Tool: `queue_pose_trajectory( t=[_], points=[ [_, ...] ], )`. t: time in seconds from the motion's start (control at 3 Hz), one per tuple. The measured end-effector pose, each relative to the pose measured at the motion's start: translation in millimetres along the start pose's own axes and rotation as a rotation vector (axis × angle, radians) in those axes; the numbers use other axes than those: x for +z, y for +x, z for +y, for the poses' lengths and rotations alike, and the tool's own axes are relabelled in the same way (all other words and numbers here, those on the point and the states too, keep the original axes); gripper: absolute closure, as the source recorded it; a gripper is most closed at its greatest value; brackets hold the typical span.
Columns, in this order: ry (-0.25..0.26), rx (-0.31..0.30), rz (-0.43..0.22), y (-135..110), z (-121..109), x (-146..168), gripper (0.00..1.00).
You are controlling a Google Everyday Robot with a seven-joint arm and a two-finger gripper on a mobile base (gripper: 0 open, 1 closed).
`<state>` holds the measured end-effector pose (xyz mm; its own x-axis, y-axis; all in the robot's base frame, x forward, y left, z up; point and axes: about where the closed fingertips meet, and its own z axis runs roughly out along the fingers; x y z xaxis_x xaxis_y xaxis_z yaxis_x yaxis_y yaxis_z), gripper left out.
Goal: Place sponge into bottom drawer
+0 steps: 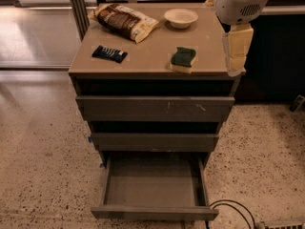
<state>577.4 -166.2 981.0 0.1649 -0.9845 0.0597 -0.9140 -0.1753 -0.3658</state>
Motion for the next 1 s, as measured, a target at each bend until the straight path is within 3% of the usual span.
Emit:
queue_pose_trajectory(
  t=[0.33, 0.67, 1.0],
  points=[
    [0.026, 0.006, -0.014, 4.2, -8.8, 4.3, 0.0],
    [0.073, 0.02, -0.029, 15.6, -36.1, 14.6, 0.0],
    [0.094, -0.018, -0.053, 13.1, -65.2, 28.6, 0.0]
  ],
)
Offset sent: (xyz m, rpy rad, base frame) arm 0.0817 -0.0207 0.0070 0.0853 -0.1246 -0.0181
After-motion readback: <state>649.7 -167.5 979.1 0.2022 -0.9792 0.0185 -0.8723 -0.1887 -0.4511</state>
